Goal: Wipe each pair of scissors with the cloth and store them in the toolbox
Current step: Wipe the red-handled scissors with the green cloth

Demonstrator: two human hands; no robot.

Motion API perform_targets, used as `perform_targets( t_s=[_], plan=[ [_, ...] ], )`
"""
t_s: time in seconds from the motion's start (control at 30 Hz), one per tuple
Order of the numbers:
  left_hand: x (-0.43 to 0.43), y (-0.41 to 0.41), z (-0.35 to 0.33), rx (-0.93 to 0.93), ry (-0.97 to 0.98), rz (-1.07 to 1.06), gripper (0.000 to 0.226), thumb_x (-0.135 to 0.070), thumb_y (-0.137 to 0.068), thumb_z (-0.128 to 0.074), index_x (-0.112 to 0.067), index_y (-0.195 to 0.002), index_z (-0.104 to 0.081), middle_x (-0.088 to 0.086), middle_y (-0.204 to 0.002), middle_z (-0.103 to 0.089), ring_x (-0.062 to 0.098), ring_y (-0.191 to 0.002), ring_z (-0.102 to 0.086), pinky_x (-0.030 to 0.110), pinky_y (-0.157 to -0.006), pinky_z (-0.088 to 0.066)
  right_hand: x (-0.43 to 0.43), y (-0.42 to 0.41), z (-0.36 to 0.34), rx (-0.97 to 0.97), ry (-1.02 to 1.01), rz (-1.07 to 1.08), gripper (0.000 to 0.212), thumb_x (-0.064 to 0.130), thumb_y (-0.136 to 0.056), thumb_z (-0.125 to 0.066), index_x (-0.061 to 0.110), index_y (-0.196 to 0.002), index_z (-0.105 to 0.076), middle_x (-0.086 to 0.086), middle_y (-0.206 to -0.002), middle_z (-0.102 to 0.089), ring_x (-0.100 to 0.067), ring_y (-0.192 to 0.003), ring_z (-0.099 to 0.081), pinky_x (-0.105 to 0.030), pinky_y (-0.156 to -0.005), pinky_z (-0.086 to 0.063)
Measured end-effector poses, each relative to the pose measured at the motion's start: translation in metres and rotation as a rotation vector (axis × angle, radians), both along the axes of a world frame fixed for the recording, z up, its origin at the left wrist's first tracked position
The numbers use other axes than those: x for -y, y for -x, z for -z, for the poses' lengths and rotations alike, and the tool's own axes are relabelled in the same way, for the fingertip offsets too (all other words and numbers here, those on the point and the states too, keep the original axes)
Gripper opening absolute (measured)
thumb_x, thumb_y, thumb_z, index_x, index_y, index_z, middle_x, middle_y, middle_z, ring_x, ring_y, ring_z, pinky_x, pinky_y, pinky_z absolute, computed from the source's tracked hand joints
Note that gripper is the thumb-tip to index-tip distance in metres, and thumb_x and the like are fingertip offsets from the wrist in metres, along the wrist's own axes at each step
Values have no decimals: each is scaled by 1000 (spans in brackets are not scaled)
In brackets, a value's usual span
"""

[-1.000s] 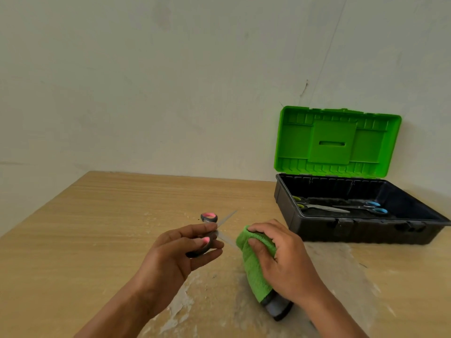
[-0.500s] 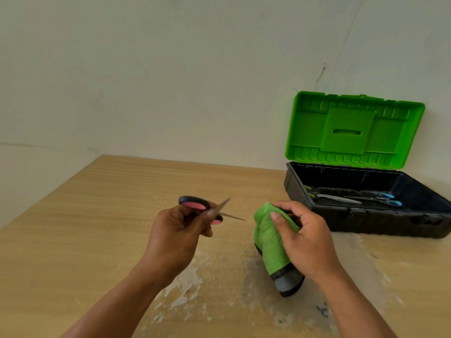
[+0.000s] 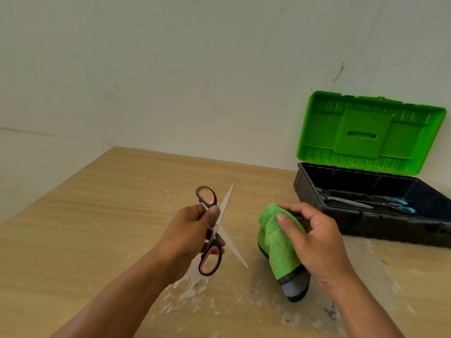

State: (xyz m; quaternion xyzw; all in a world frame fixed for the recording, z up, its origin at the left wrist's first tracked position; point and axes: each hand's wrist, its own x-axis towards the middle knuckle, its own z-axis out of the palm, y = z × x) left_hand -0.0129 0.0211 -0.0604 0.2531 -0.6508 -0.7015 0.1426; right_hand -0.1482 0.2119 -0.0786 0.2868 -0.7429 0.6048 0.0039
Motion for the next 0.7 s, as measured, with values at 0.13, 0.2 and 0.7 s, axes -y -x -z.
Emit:
perform_targets(
  t_s=[0.13, 0.2, 0.7],
  plan=[
    [1, 0, 3, 89, -138, 103, 16, -5, -99, -51, 7, -100, -62, 18, -77, -62, 27, -65, -65, 34, -62, -55, 4, -3, 2, -208, -115, -1, 15, 25, -88, -77, 32, -101, -75, 21, -99, -74, 1, -96, -69, -11, -77, -53],
    [0, 0, 7, 92, -91, 150, 14, 5, -93, -53, 9, -104, -62, 20, -81, -65, 28, -70, -67, 37, -67, -56, 5, -6, 4, -310, -162, -13, 16, 24, -87, -78, 30, -102, -75, 22, -97, -73, 3, -97, -68, -10, -80, -52],
    [-23, 3, 14, -52, 245, 49, 19, -5, -93, -63, -18, -94, -77, 1, -84, -79, 10, -74, -74, 20, -62, -57, 28, -45, 14, -802, -406, -103, 25, 26, -98, -59, 11, -112, -74, 2, -101, -60, -12, -92, -57, -23, -74, -53]
  ],
)
